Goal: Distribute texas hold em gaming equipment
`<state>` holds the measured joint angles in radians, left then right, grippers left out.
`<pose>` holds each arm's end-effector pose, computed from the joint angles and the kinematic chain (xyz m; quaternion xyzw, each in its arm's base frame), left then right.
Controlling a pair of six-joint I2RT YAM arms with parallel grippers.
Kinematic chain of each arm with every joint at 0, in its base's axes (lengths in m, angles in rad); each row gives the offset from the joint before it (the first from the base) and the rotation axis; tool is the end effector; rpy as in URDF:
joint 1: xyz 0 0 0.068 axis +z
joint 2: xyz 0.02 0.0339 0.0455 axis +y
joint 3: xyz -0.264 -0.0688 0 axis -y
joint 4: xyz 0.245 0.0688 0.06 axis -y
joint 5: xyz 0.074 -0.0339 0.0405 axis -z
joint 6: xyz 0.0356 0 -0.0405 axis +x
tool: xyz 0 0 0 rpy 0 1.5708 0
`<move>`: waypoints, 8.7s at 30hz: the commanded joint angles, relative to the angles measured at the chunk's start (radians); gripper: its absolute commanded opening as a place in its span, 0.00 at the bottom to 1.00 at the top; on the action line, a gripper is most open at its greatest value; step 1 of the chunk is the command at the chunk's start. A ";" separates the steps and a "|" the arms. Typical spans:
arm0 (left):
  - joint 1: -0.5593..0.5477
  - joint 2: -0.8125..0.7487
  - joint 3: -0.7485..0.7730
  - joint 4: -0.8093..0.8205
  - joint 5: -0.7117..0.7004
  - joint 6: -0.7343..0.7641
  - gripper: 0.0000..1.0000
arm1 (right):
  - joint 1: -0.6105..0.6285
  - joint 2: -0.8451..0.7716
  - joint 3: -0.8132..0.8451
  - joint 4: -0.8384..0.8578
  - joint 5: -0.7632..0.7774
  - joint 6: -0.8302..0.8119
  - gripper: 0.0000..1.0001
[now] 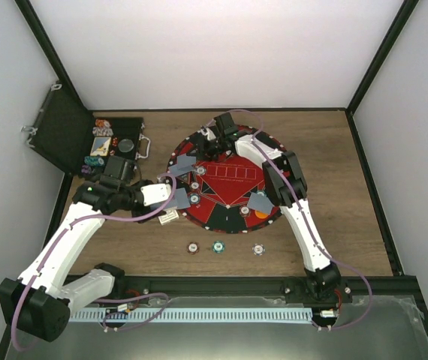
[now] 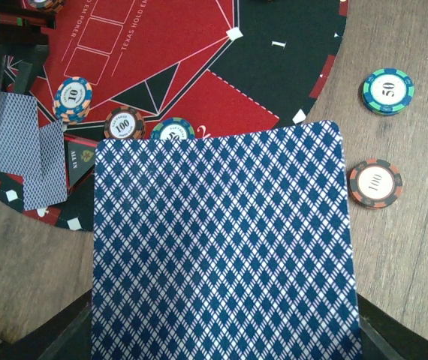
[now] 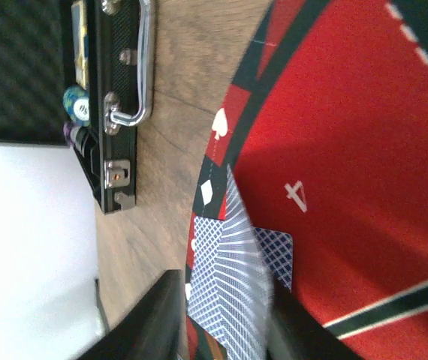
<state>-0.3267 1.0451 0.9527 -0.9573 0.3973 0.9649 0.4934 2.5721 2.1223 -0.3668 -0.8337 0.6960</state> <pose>0.1757 -0.0741 0.2863 0.6107 0.7259 -0.1018 0.2996 0.4773 0.2866 0.1320 -0.0624 0.8608 0.5004 0.0680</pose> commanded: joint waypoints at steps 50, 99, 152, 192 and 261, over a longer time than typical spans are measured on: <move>0.000 -0.004 0.054 0.000 0.038 -0.011 0.06 | 0.325 -0.833 -0.941 0.525 -0.028 0.218 0.89; 0.000 -0.005 0.046 0.006 0.030 -0.008 0.06 | 0.205 -0.940 -1.167 0.781 -0.125 0.402 0.21; 0.000 -0.002 0.028 -0.027 0.056 -0.014 0.06 | -0.374 -0.024 0.084 -0.115 0.162 -0.088 0.29; -0.007 -0.035 0.064 -0.086 0.086 -0.017 0.06 | 0.358 -1.066 -1.178 0.594 0.122 0.308 0.96; -0.040 -0.033 0.030 -0.066 0.025 0.009 0.06 | 0.213 -1.198 -1.294 0.552 0.018 0.301 0.01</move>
<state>-0.3630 1.0134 0.9916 -1.0431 0.4183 0.9546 0.7498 1.4487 0.8539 0.2577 -0.8024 1.0439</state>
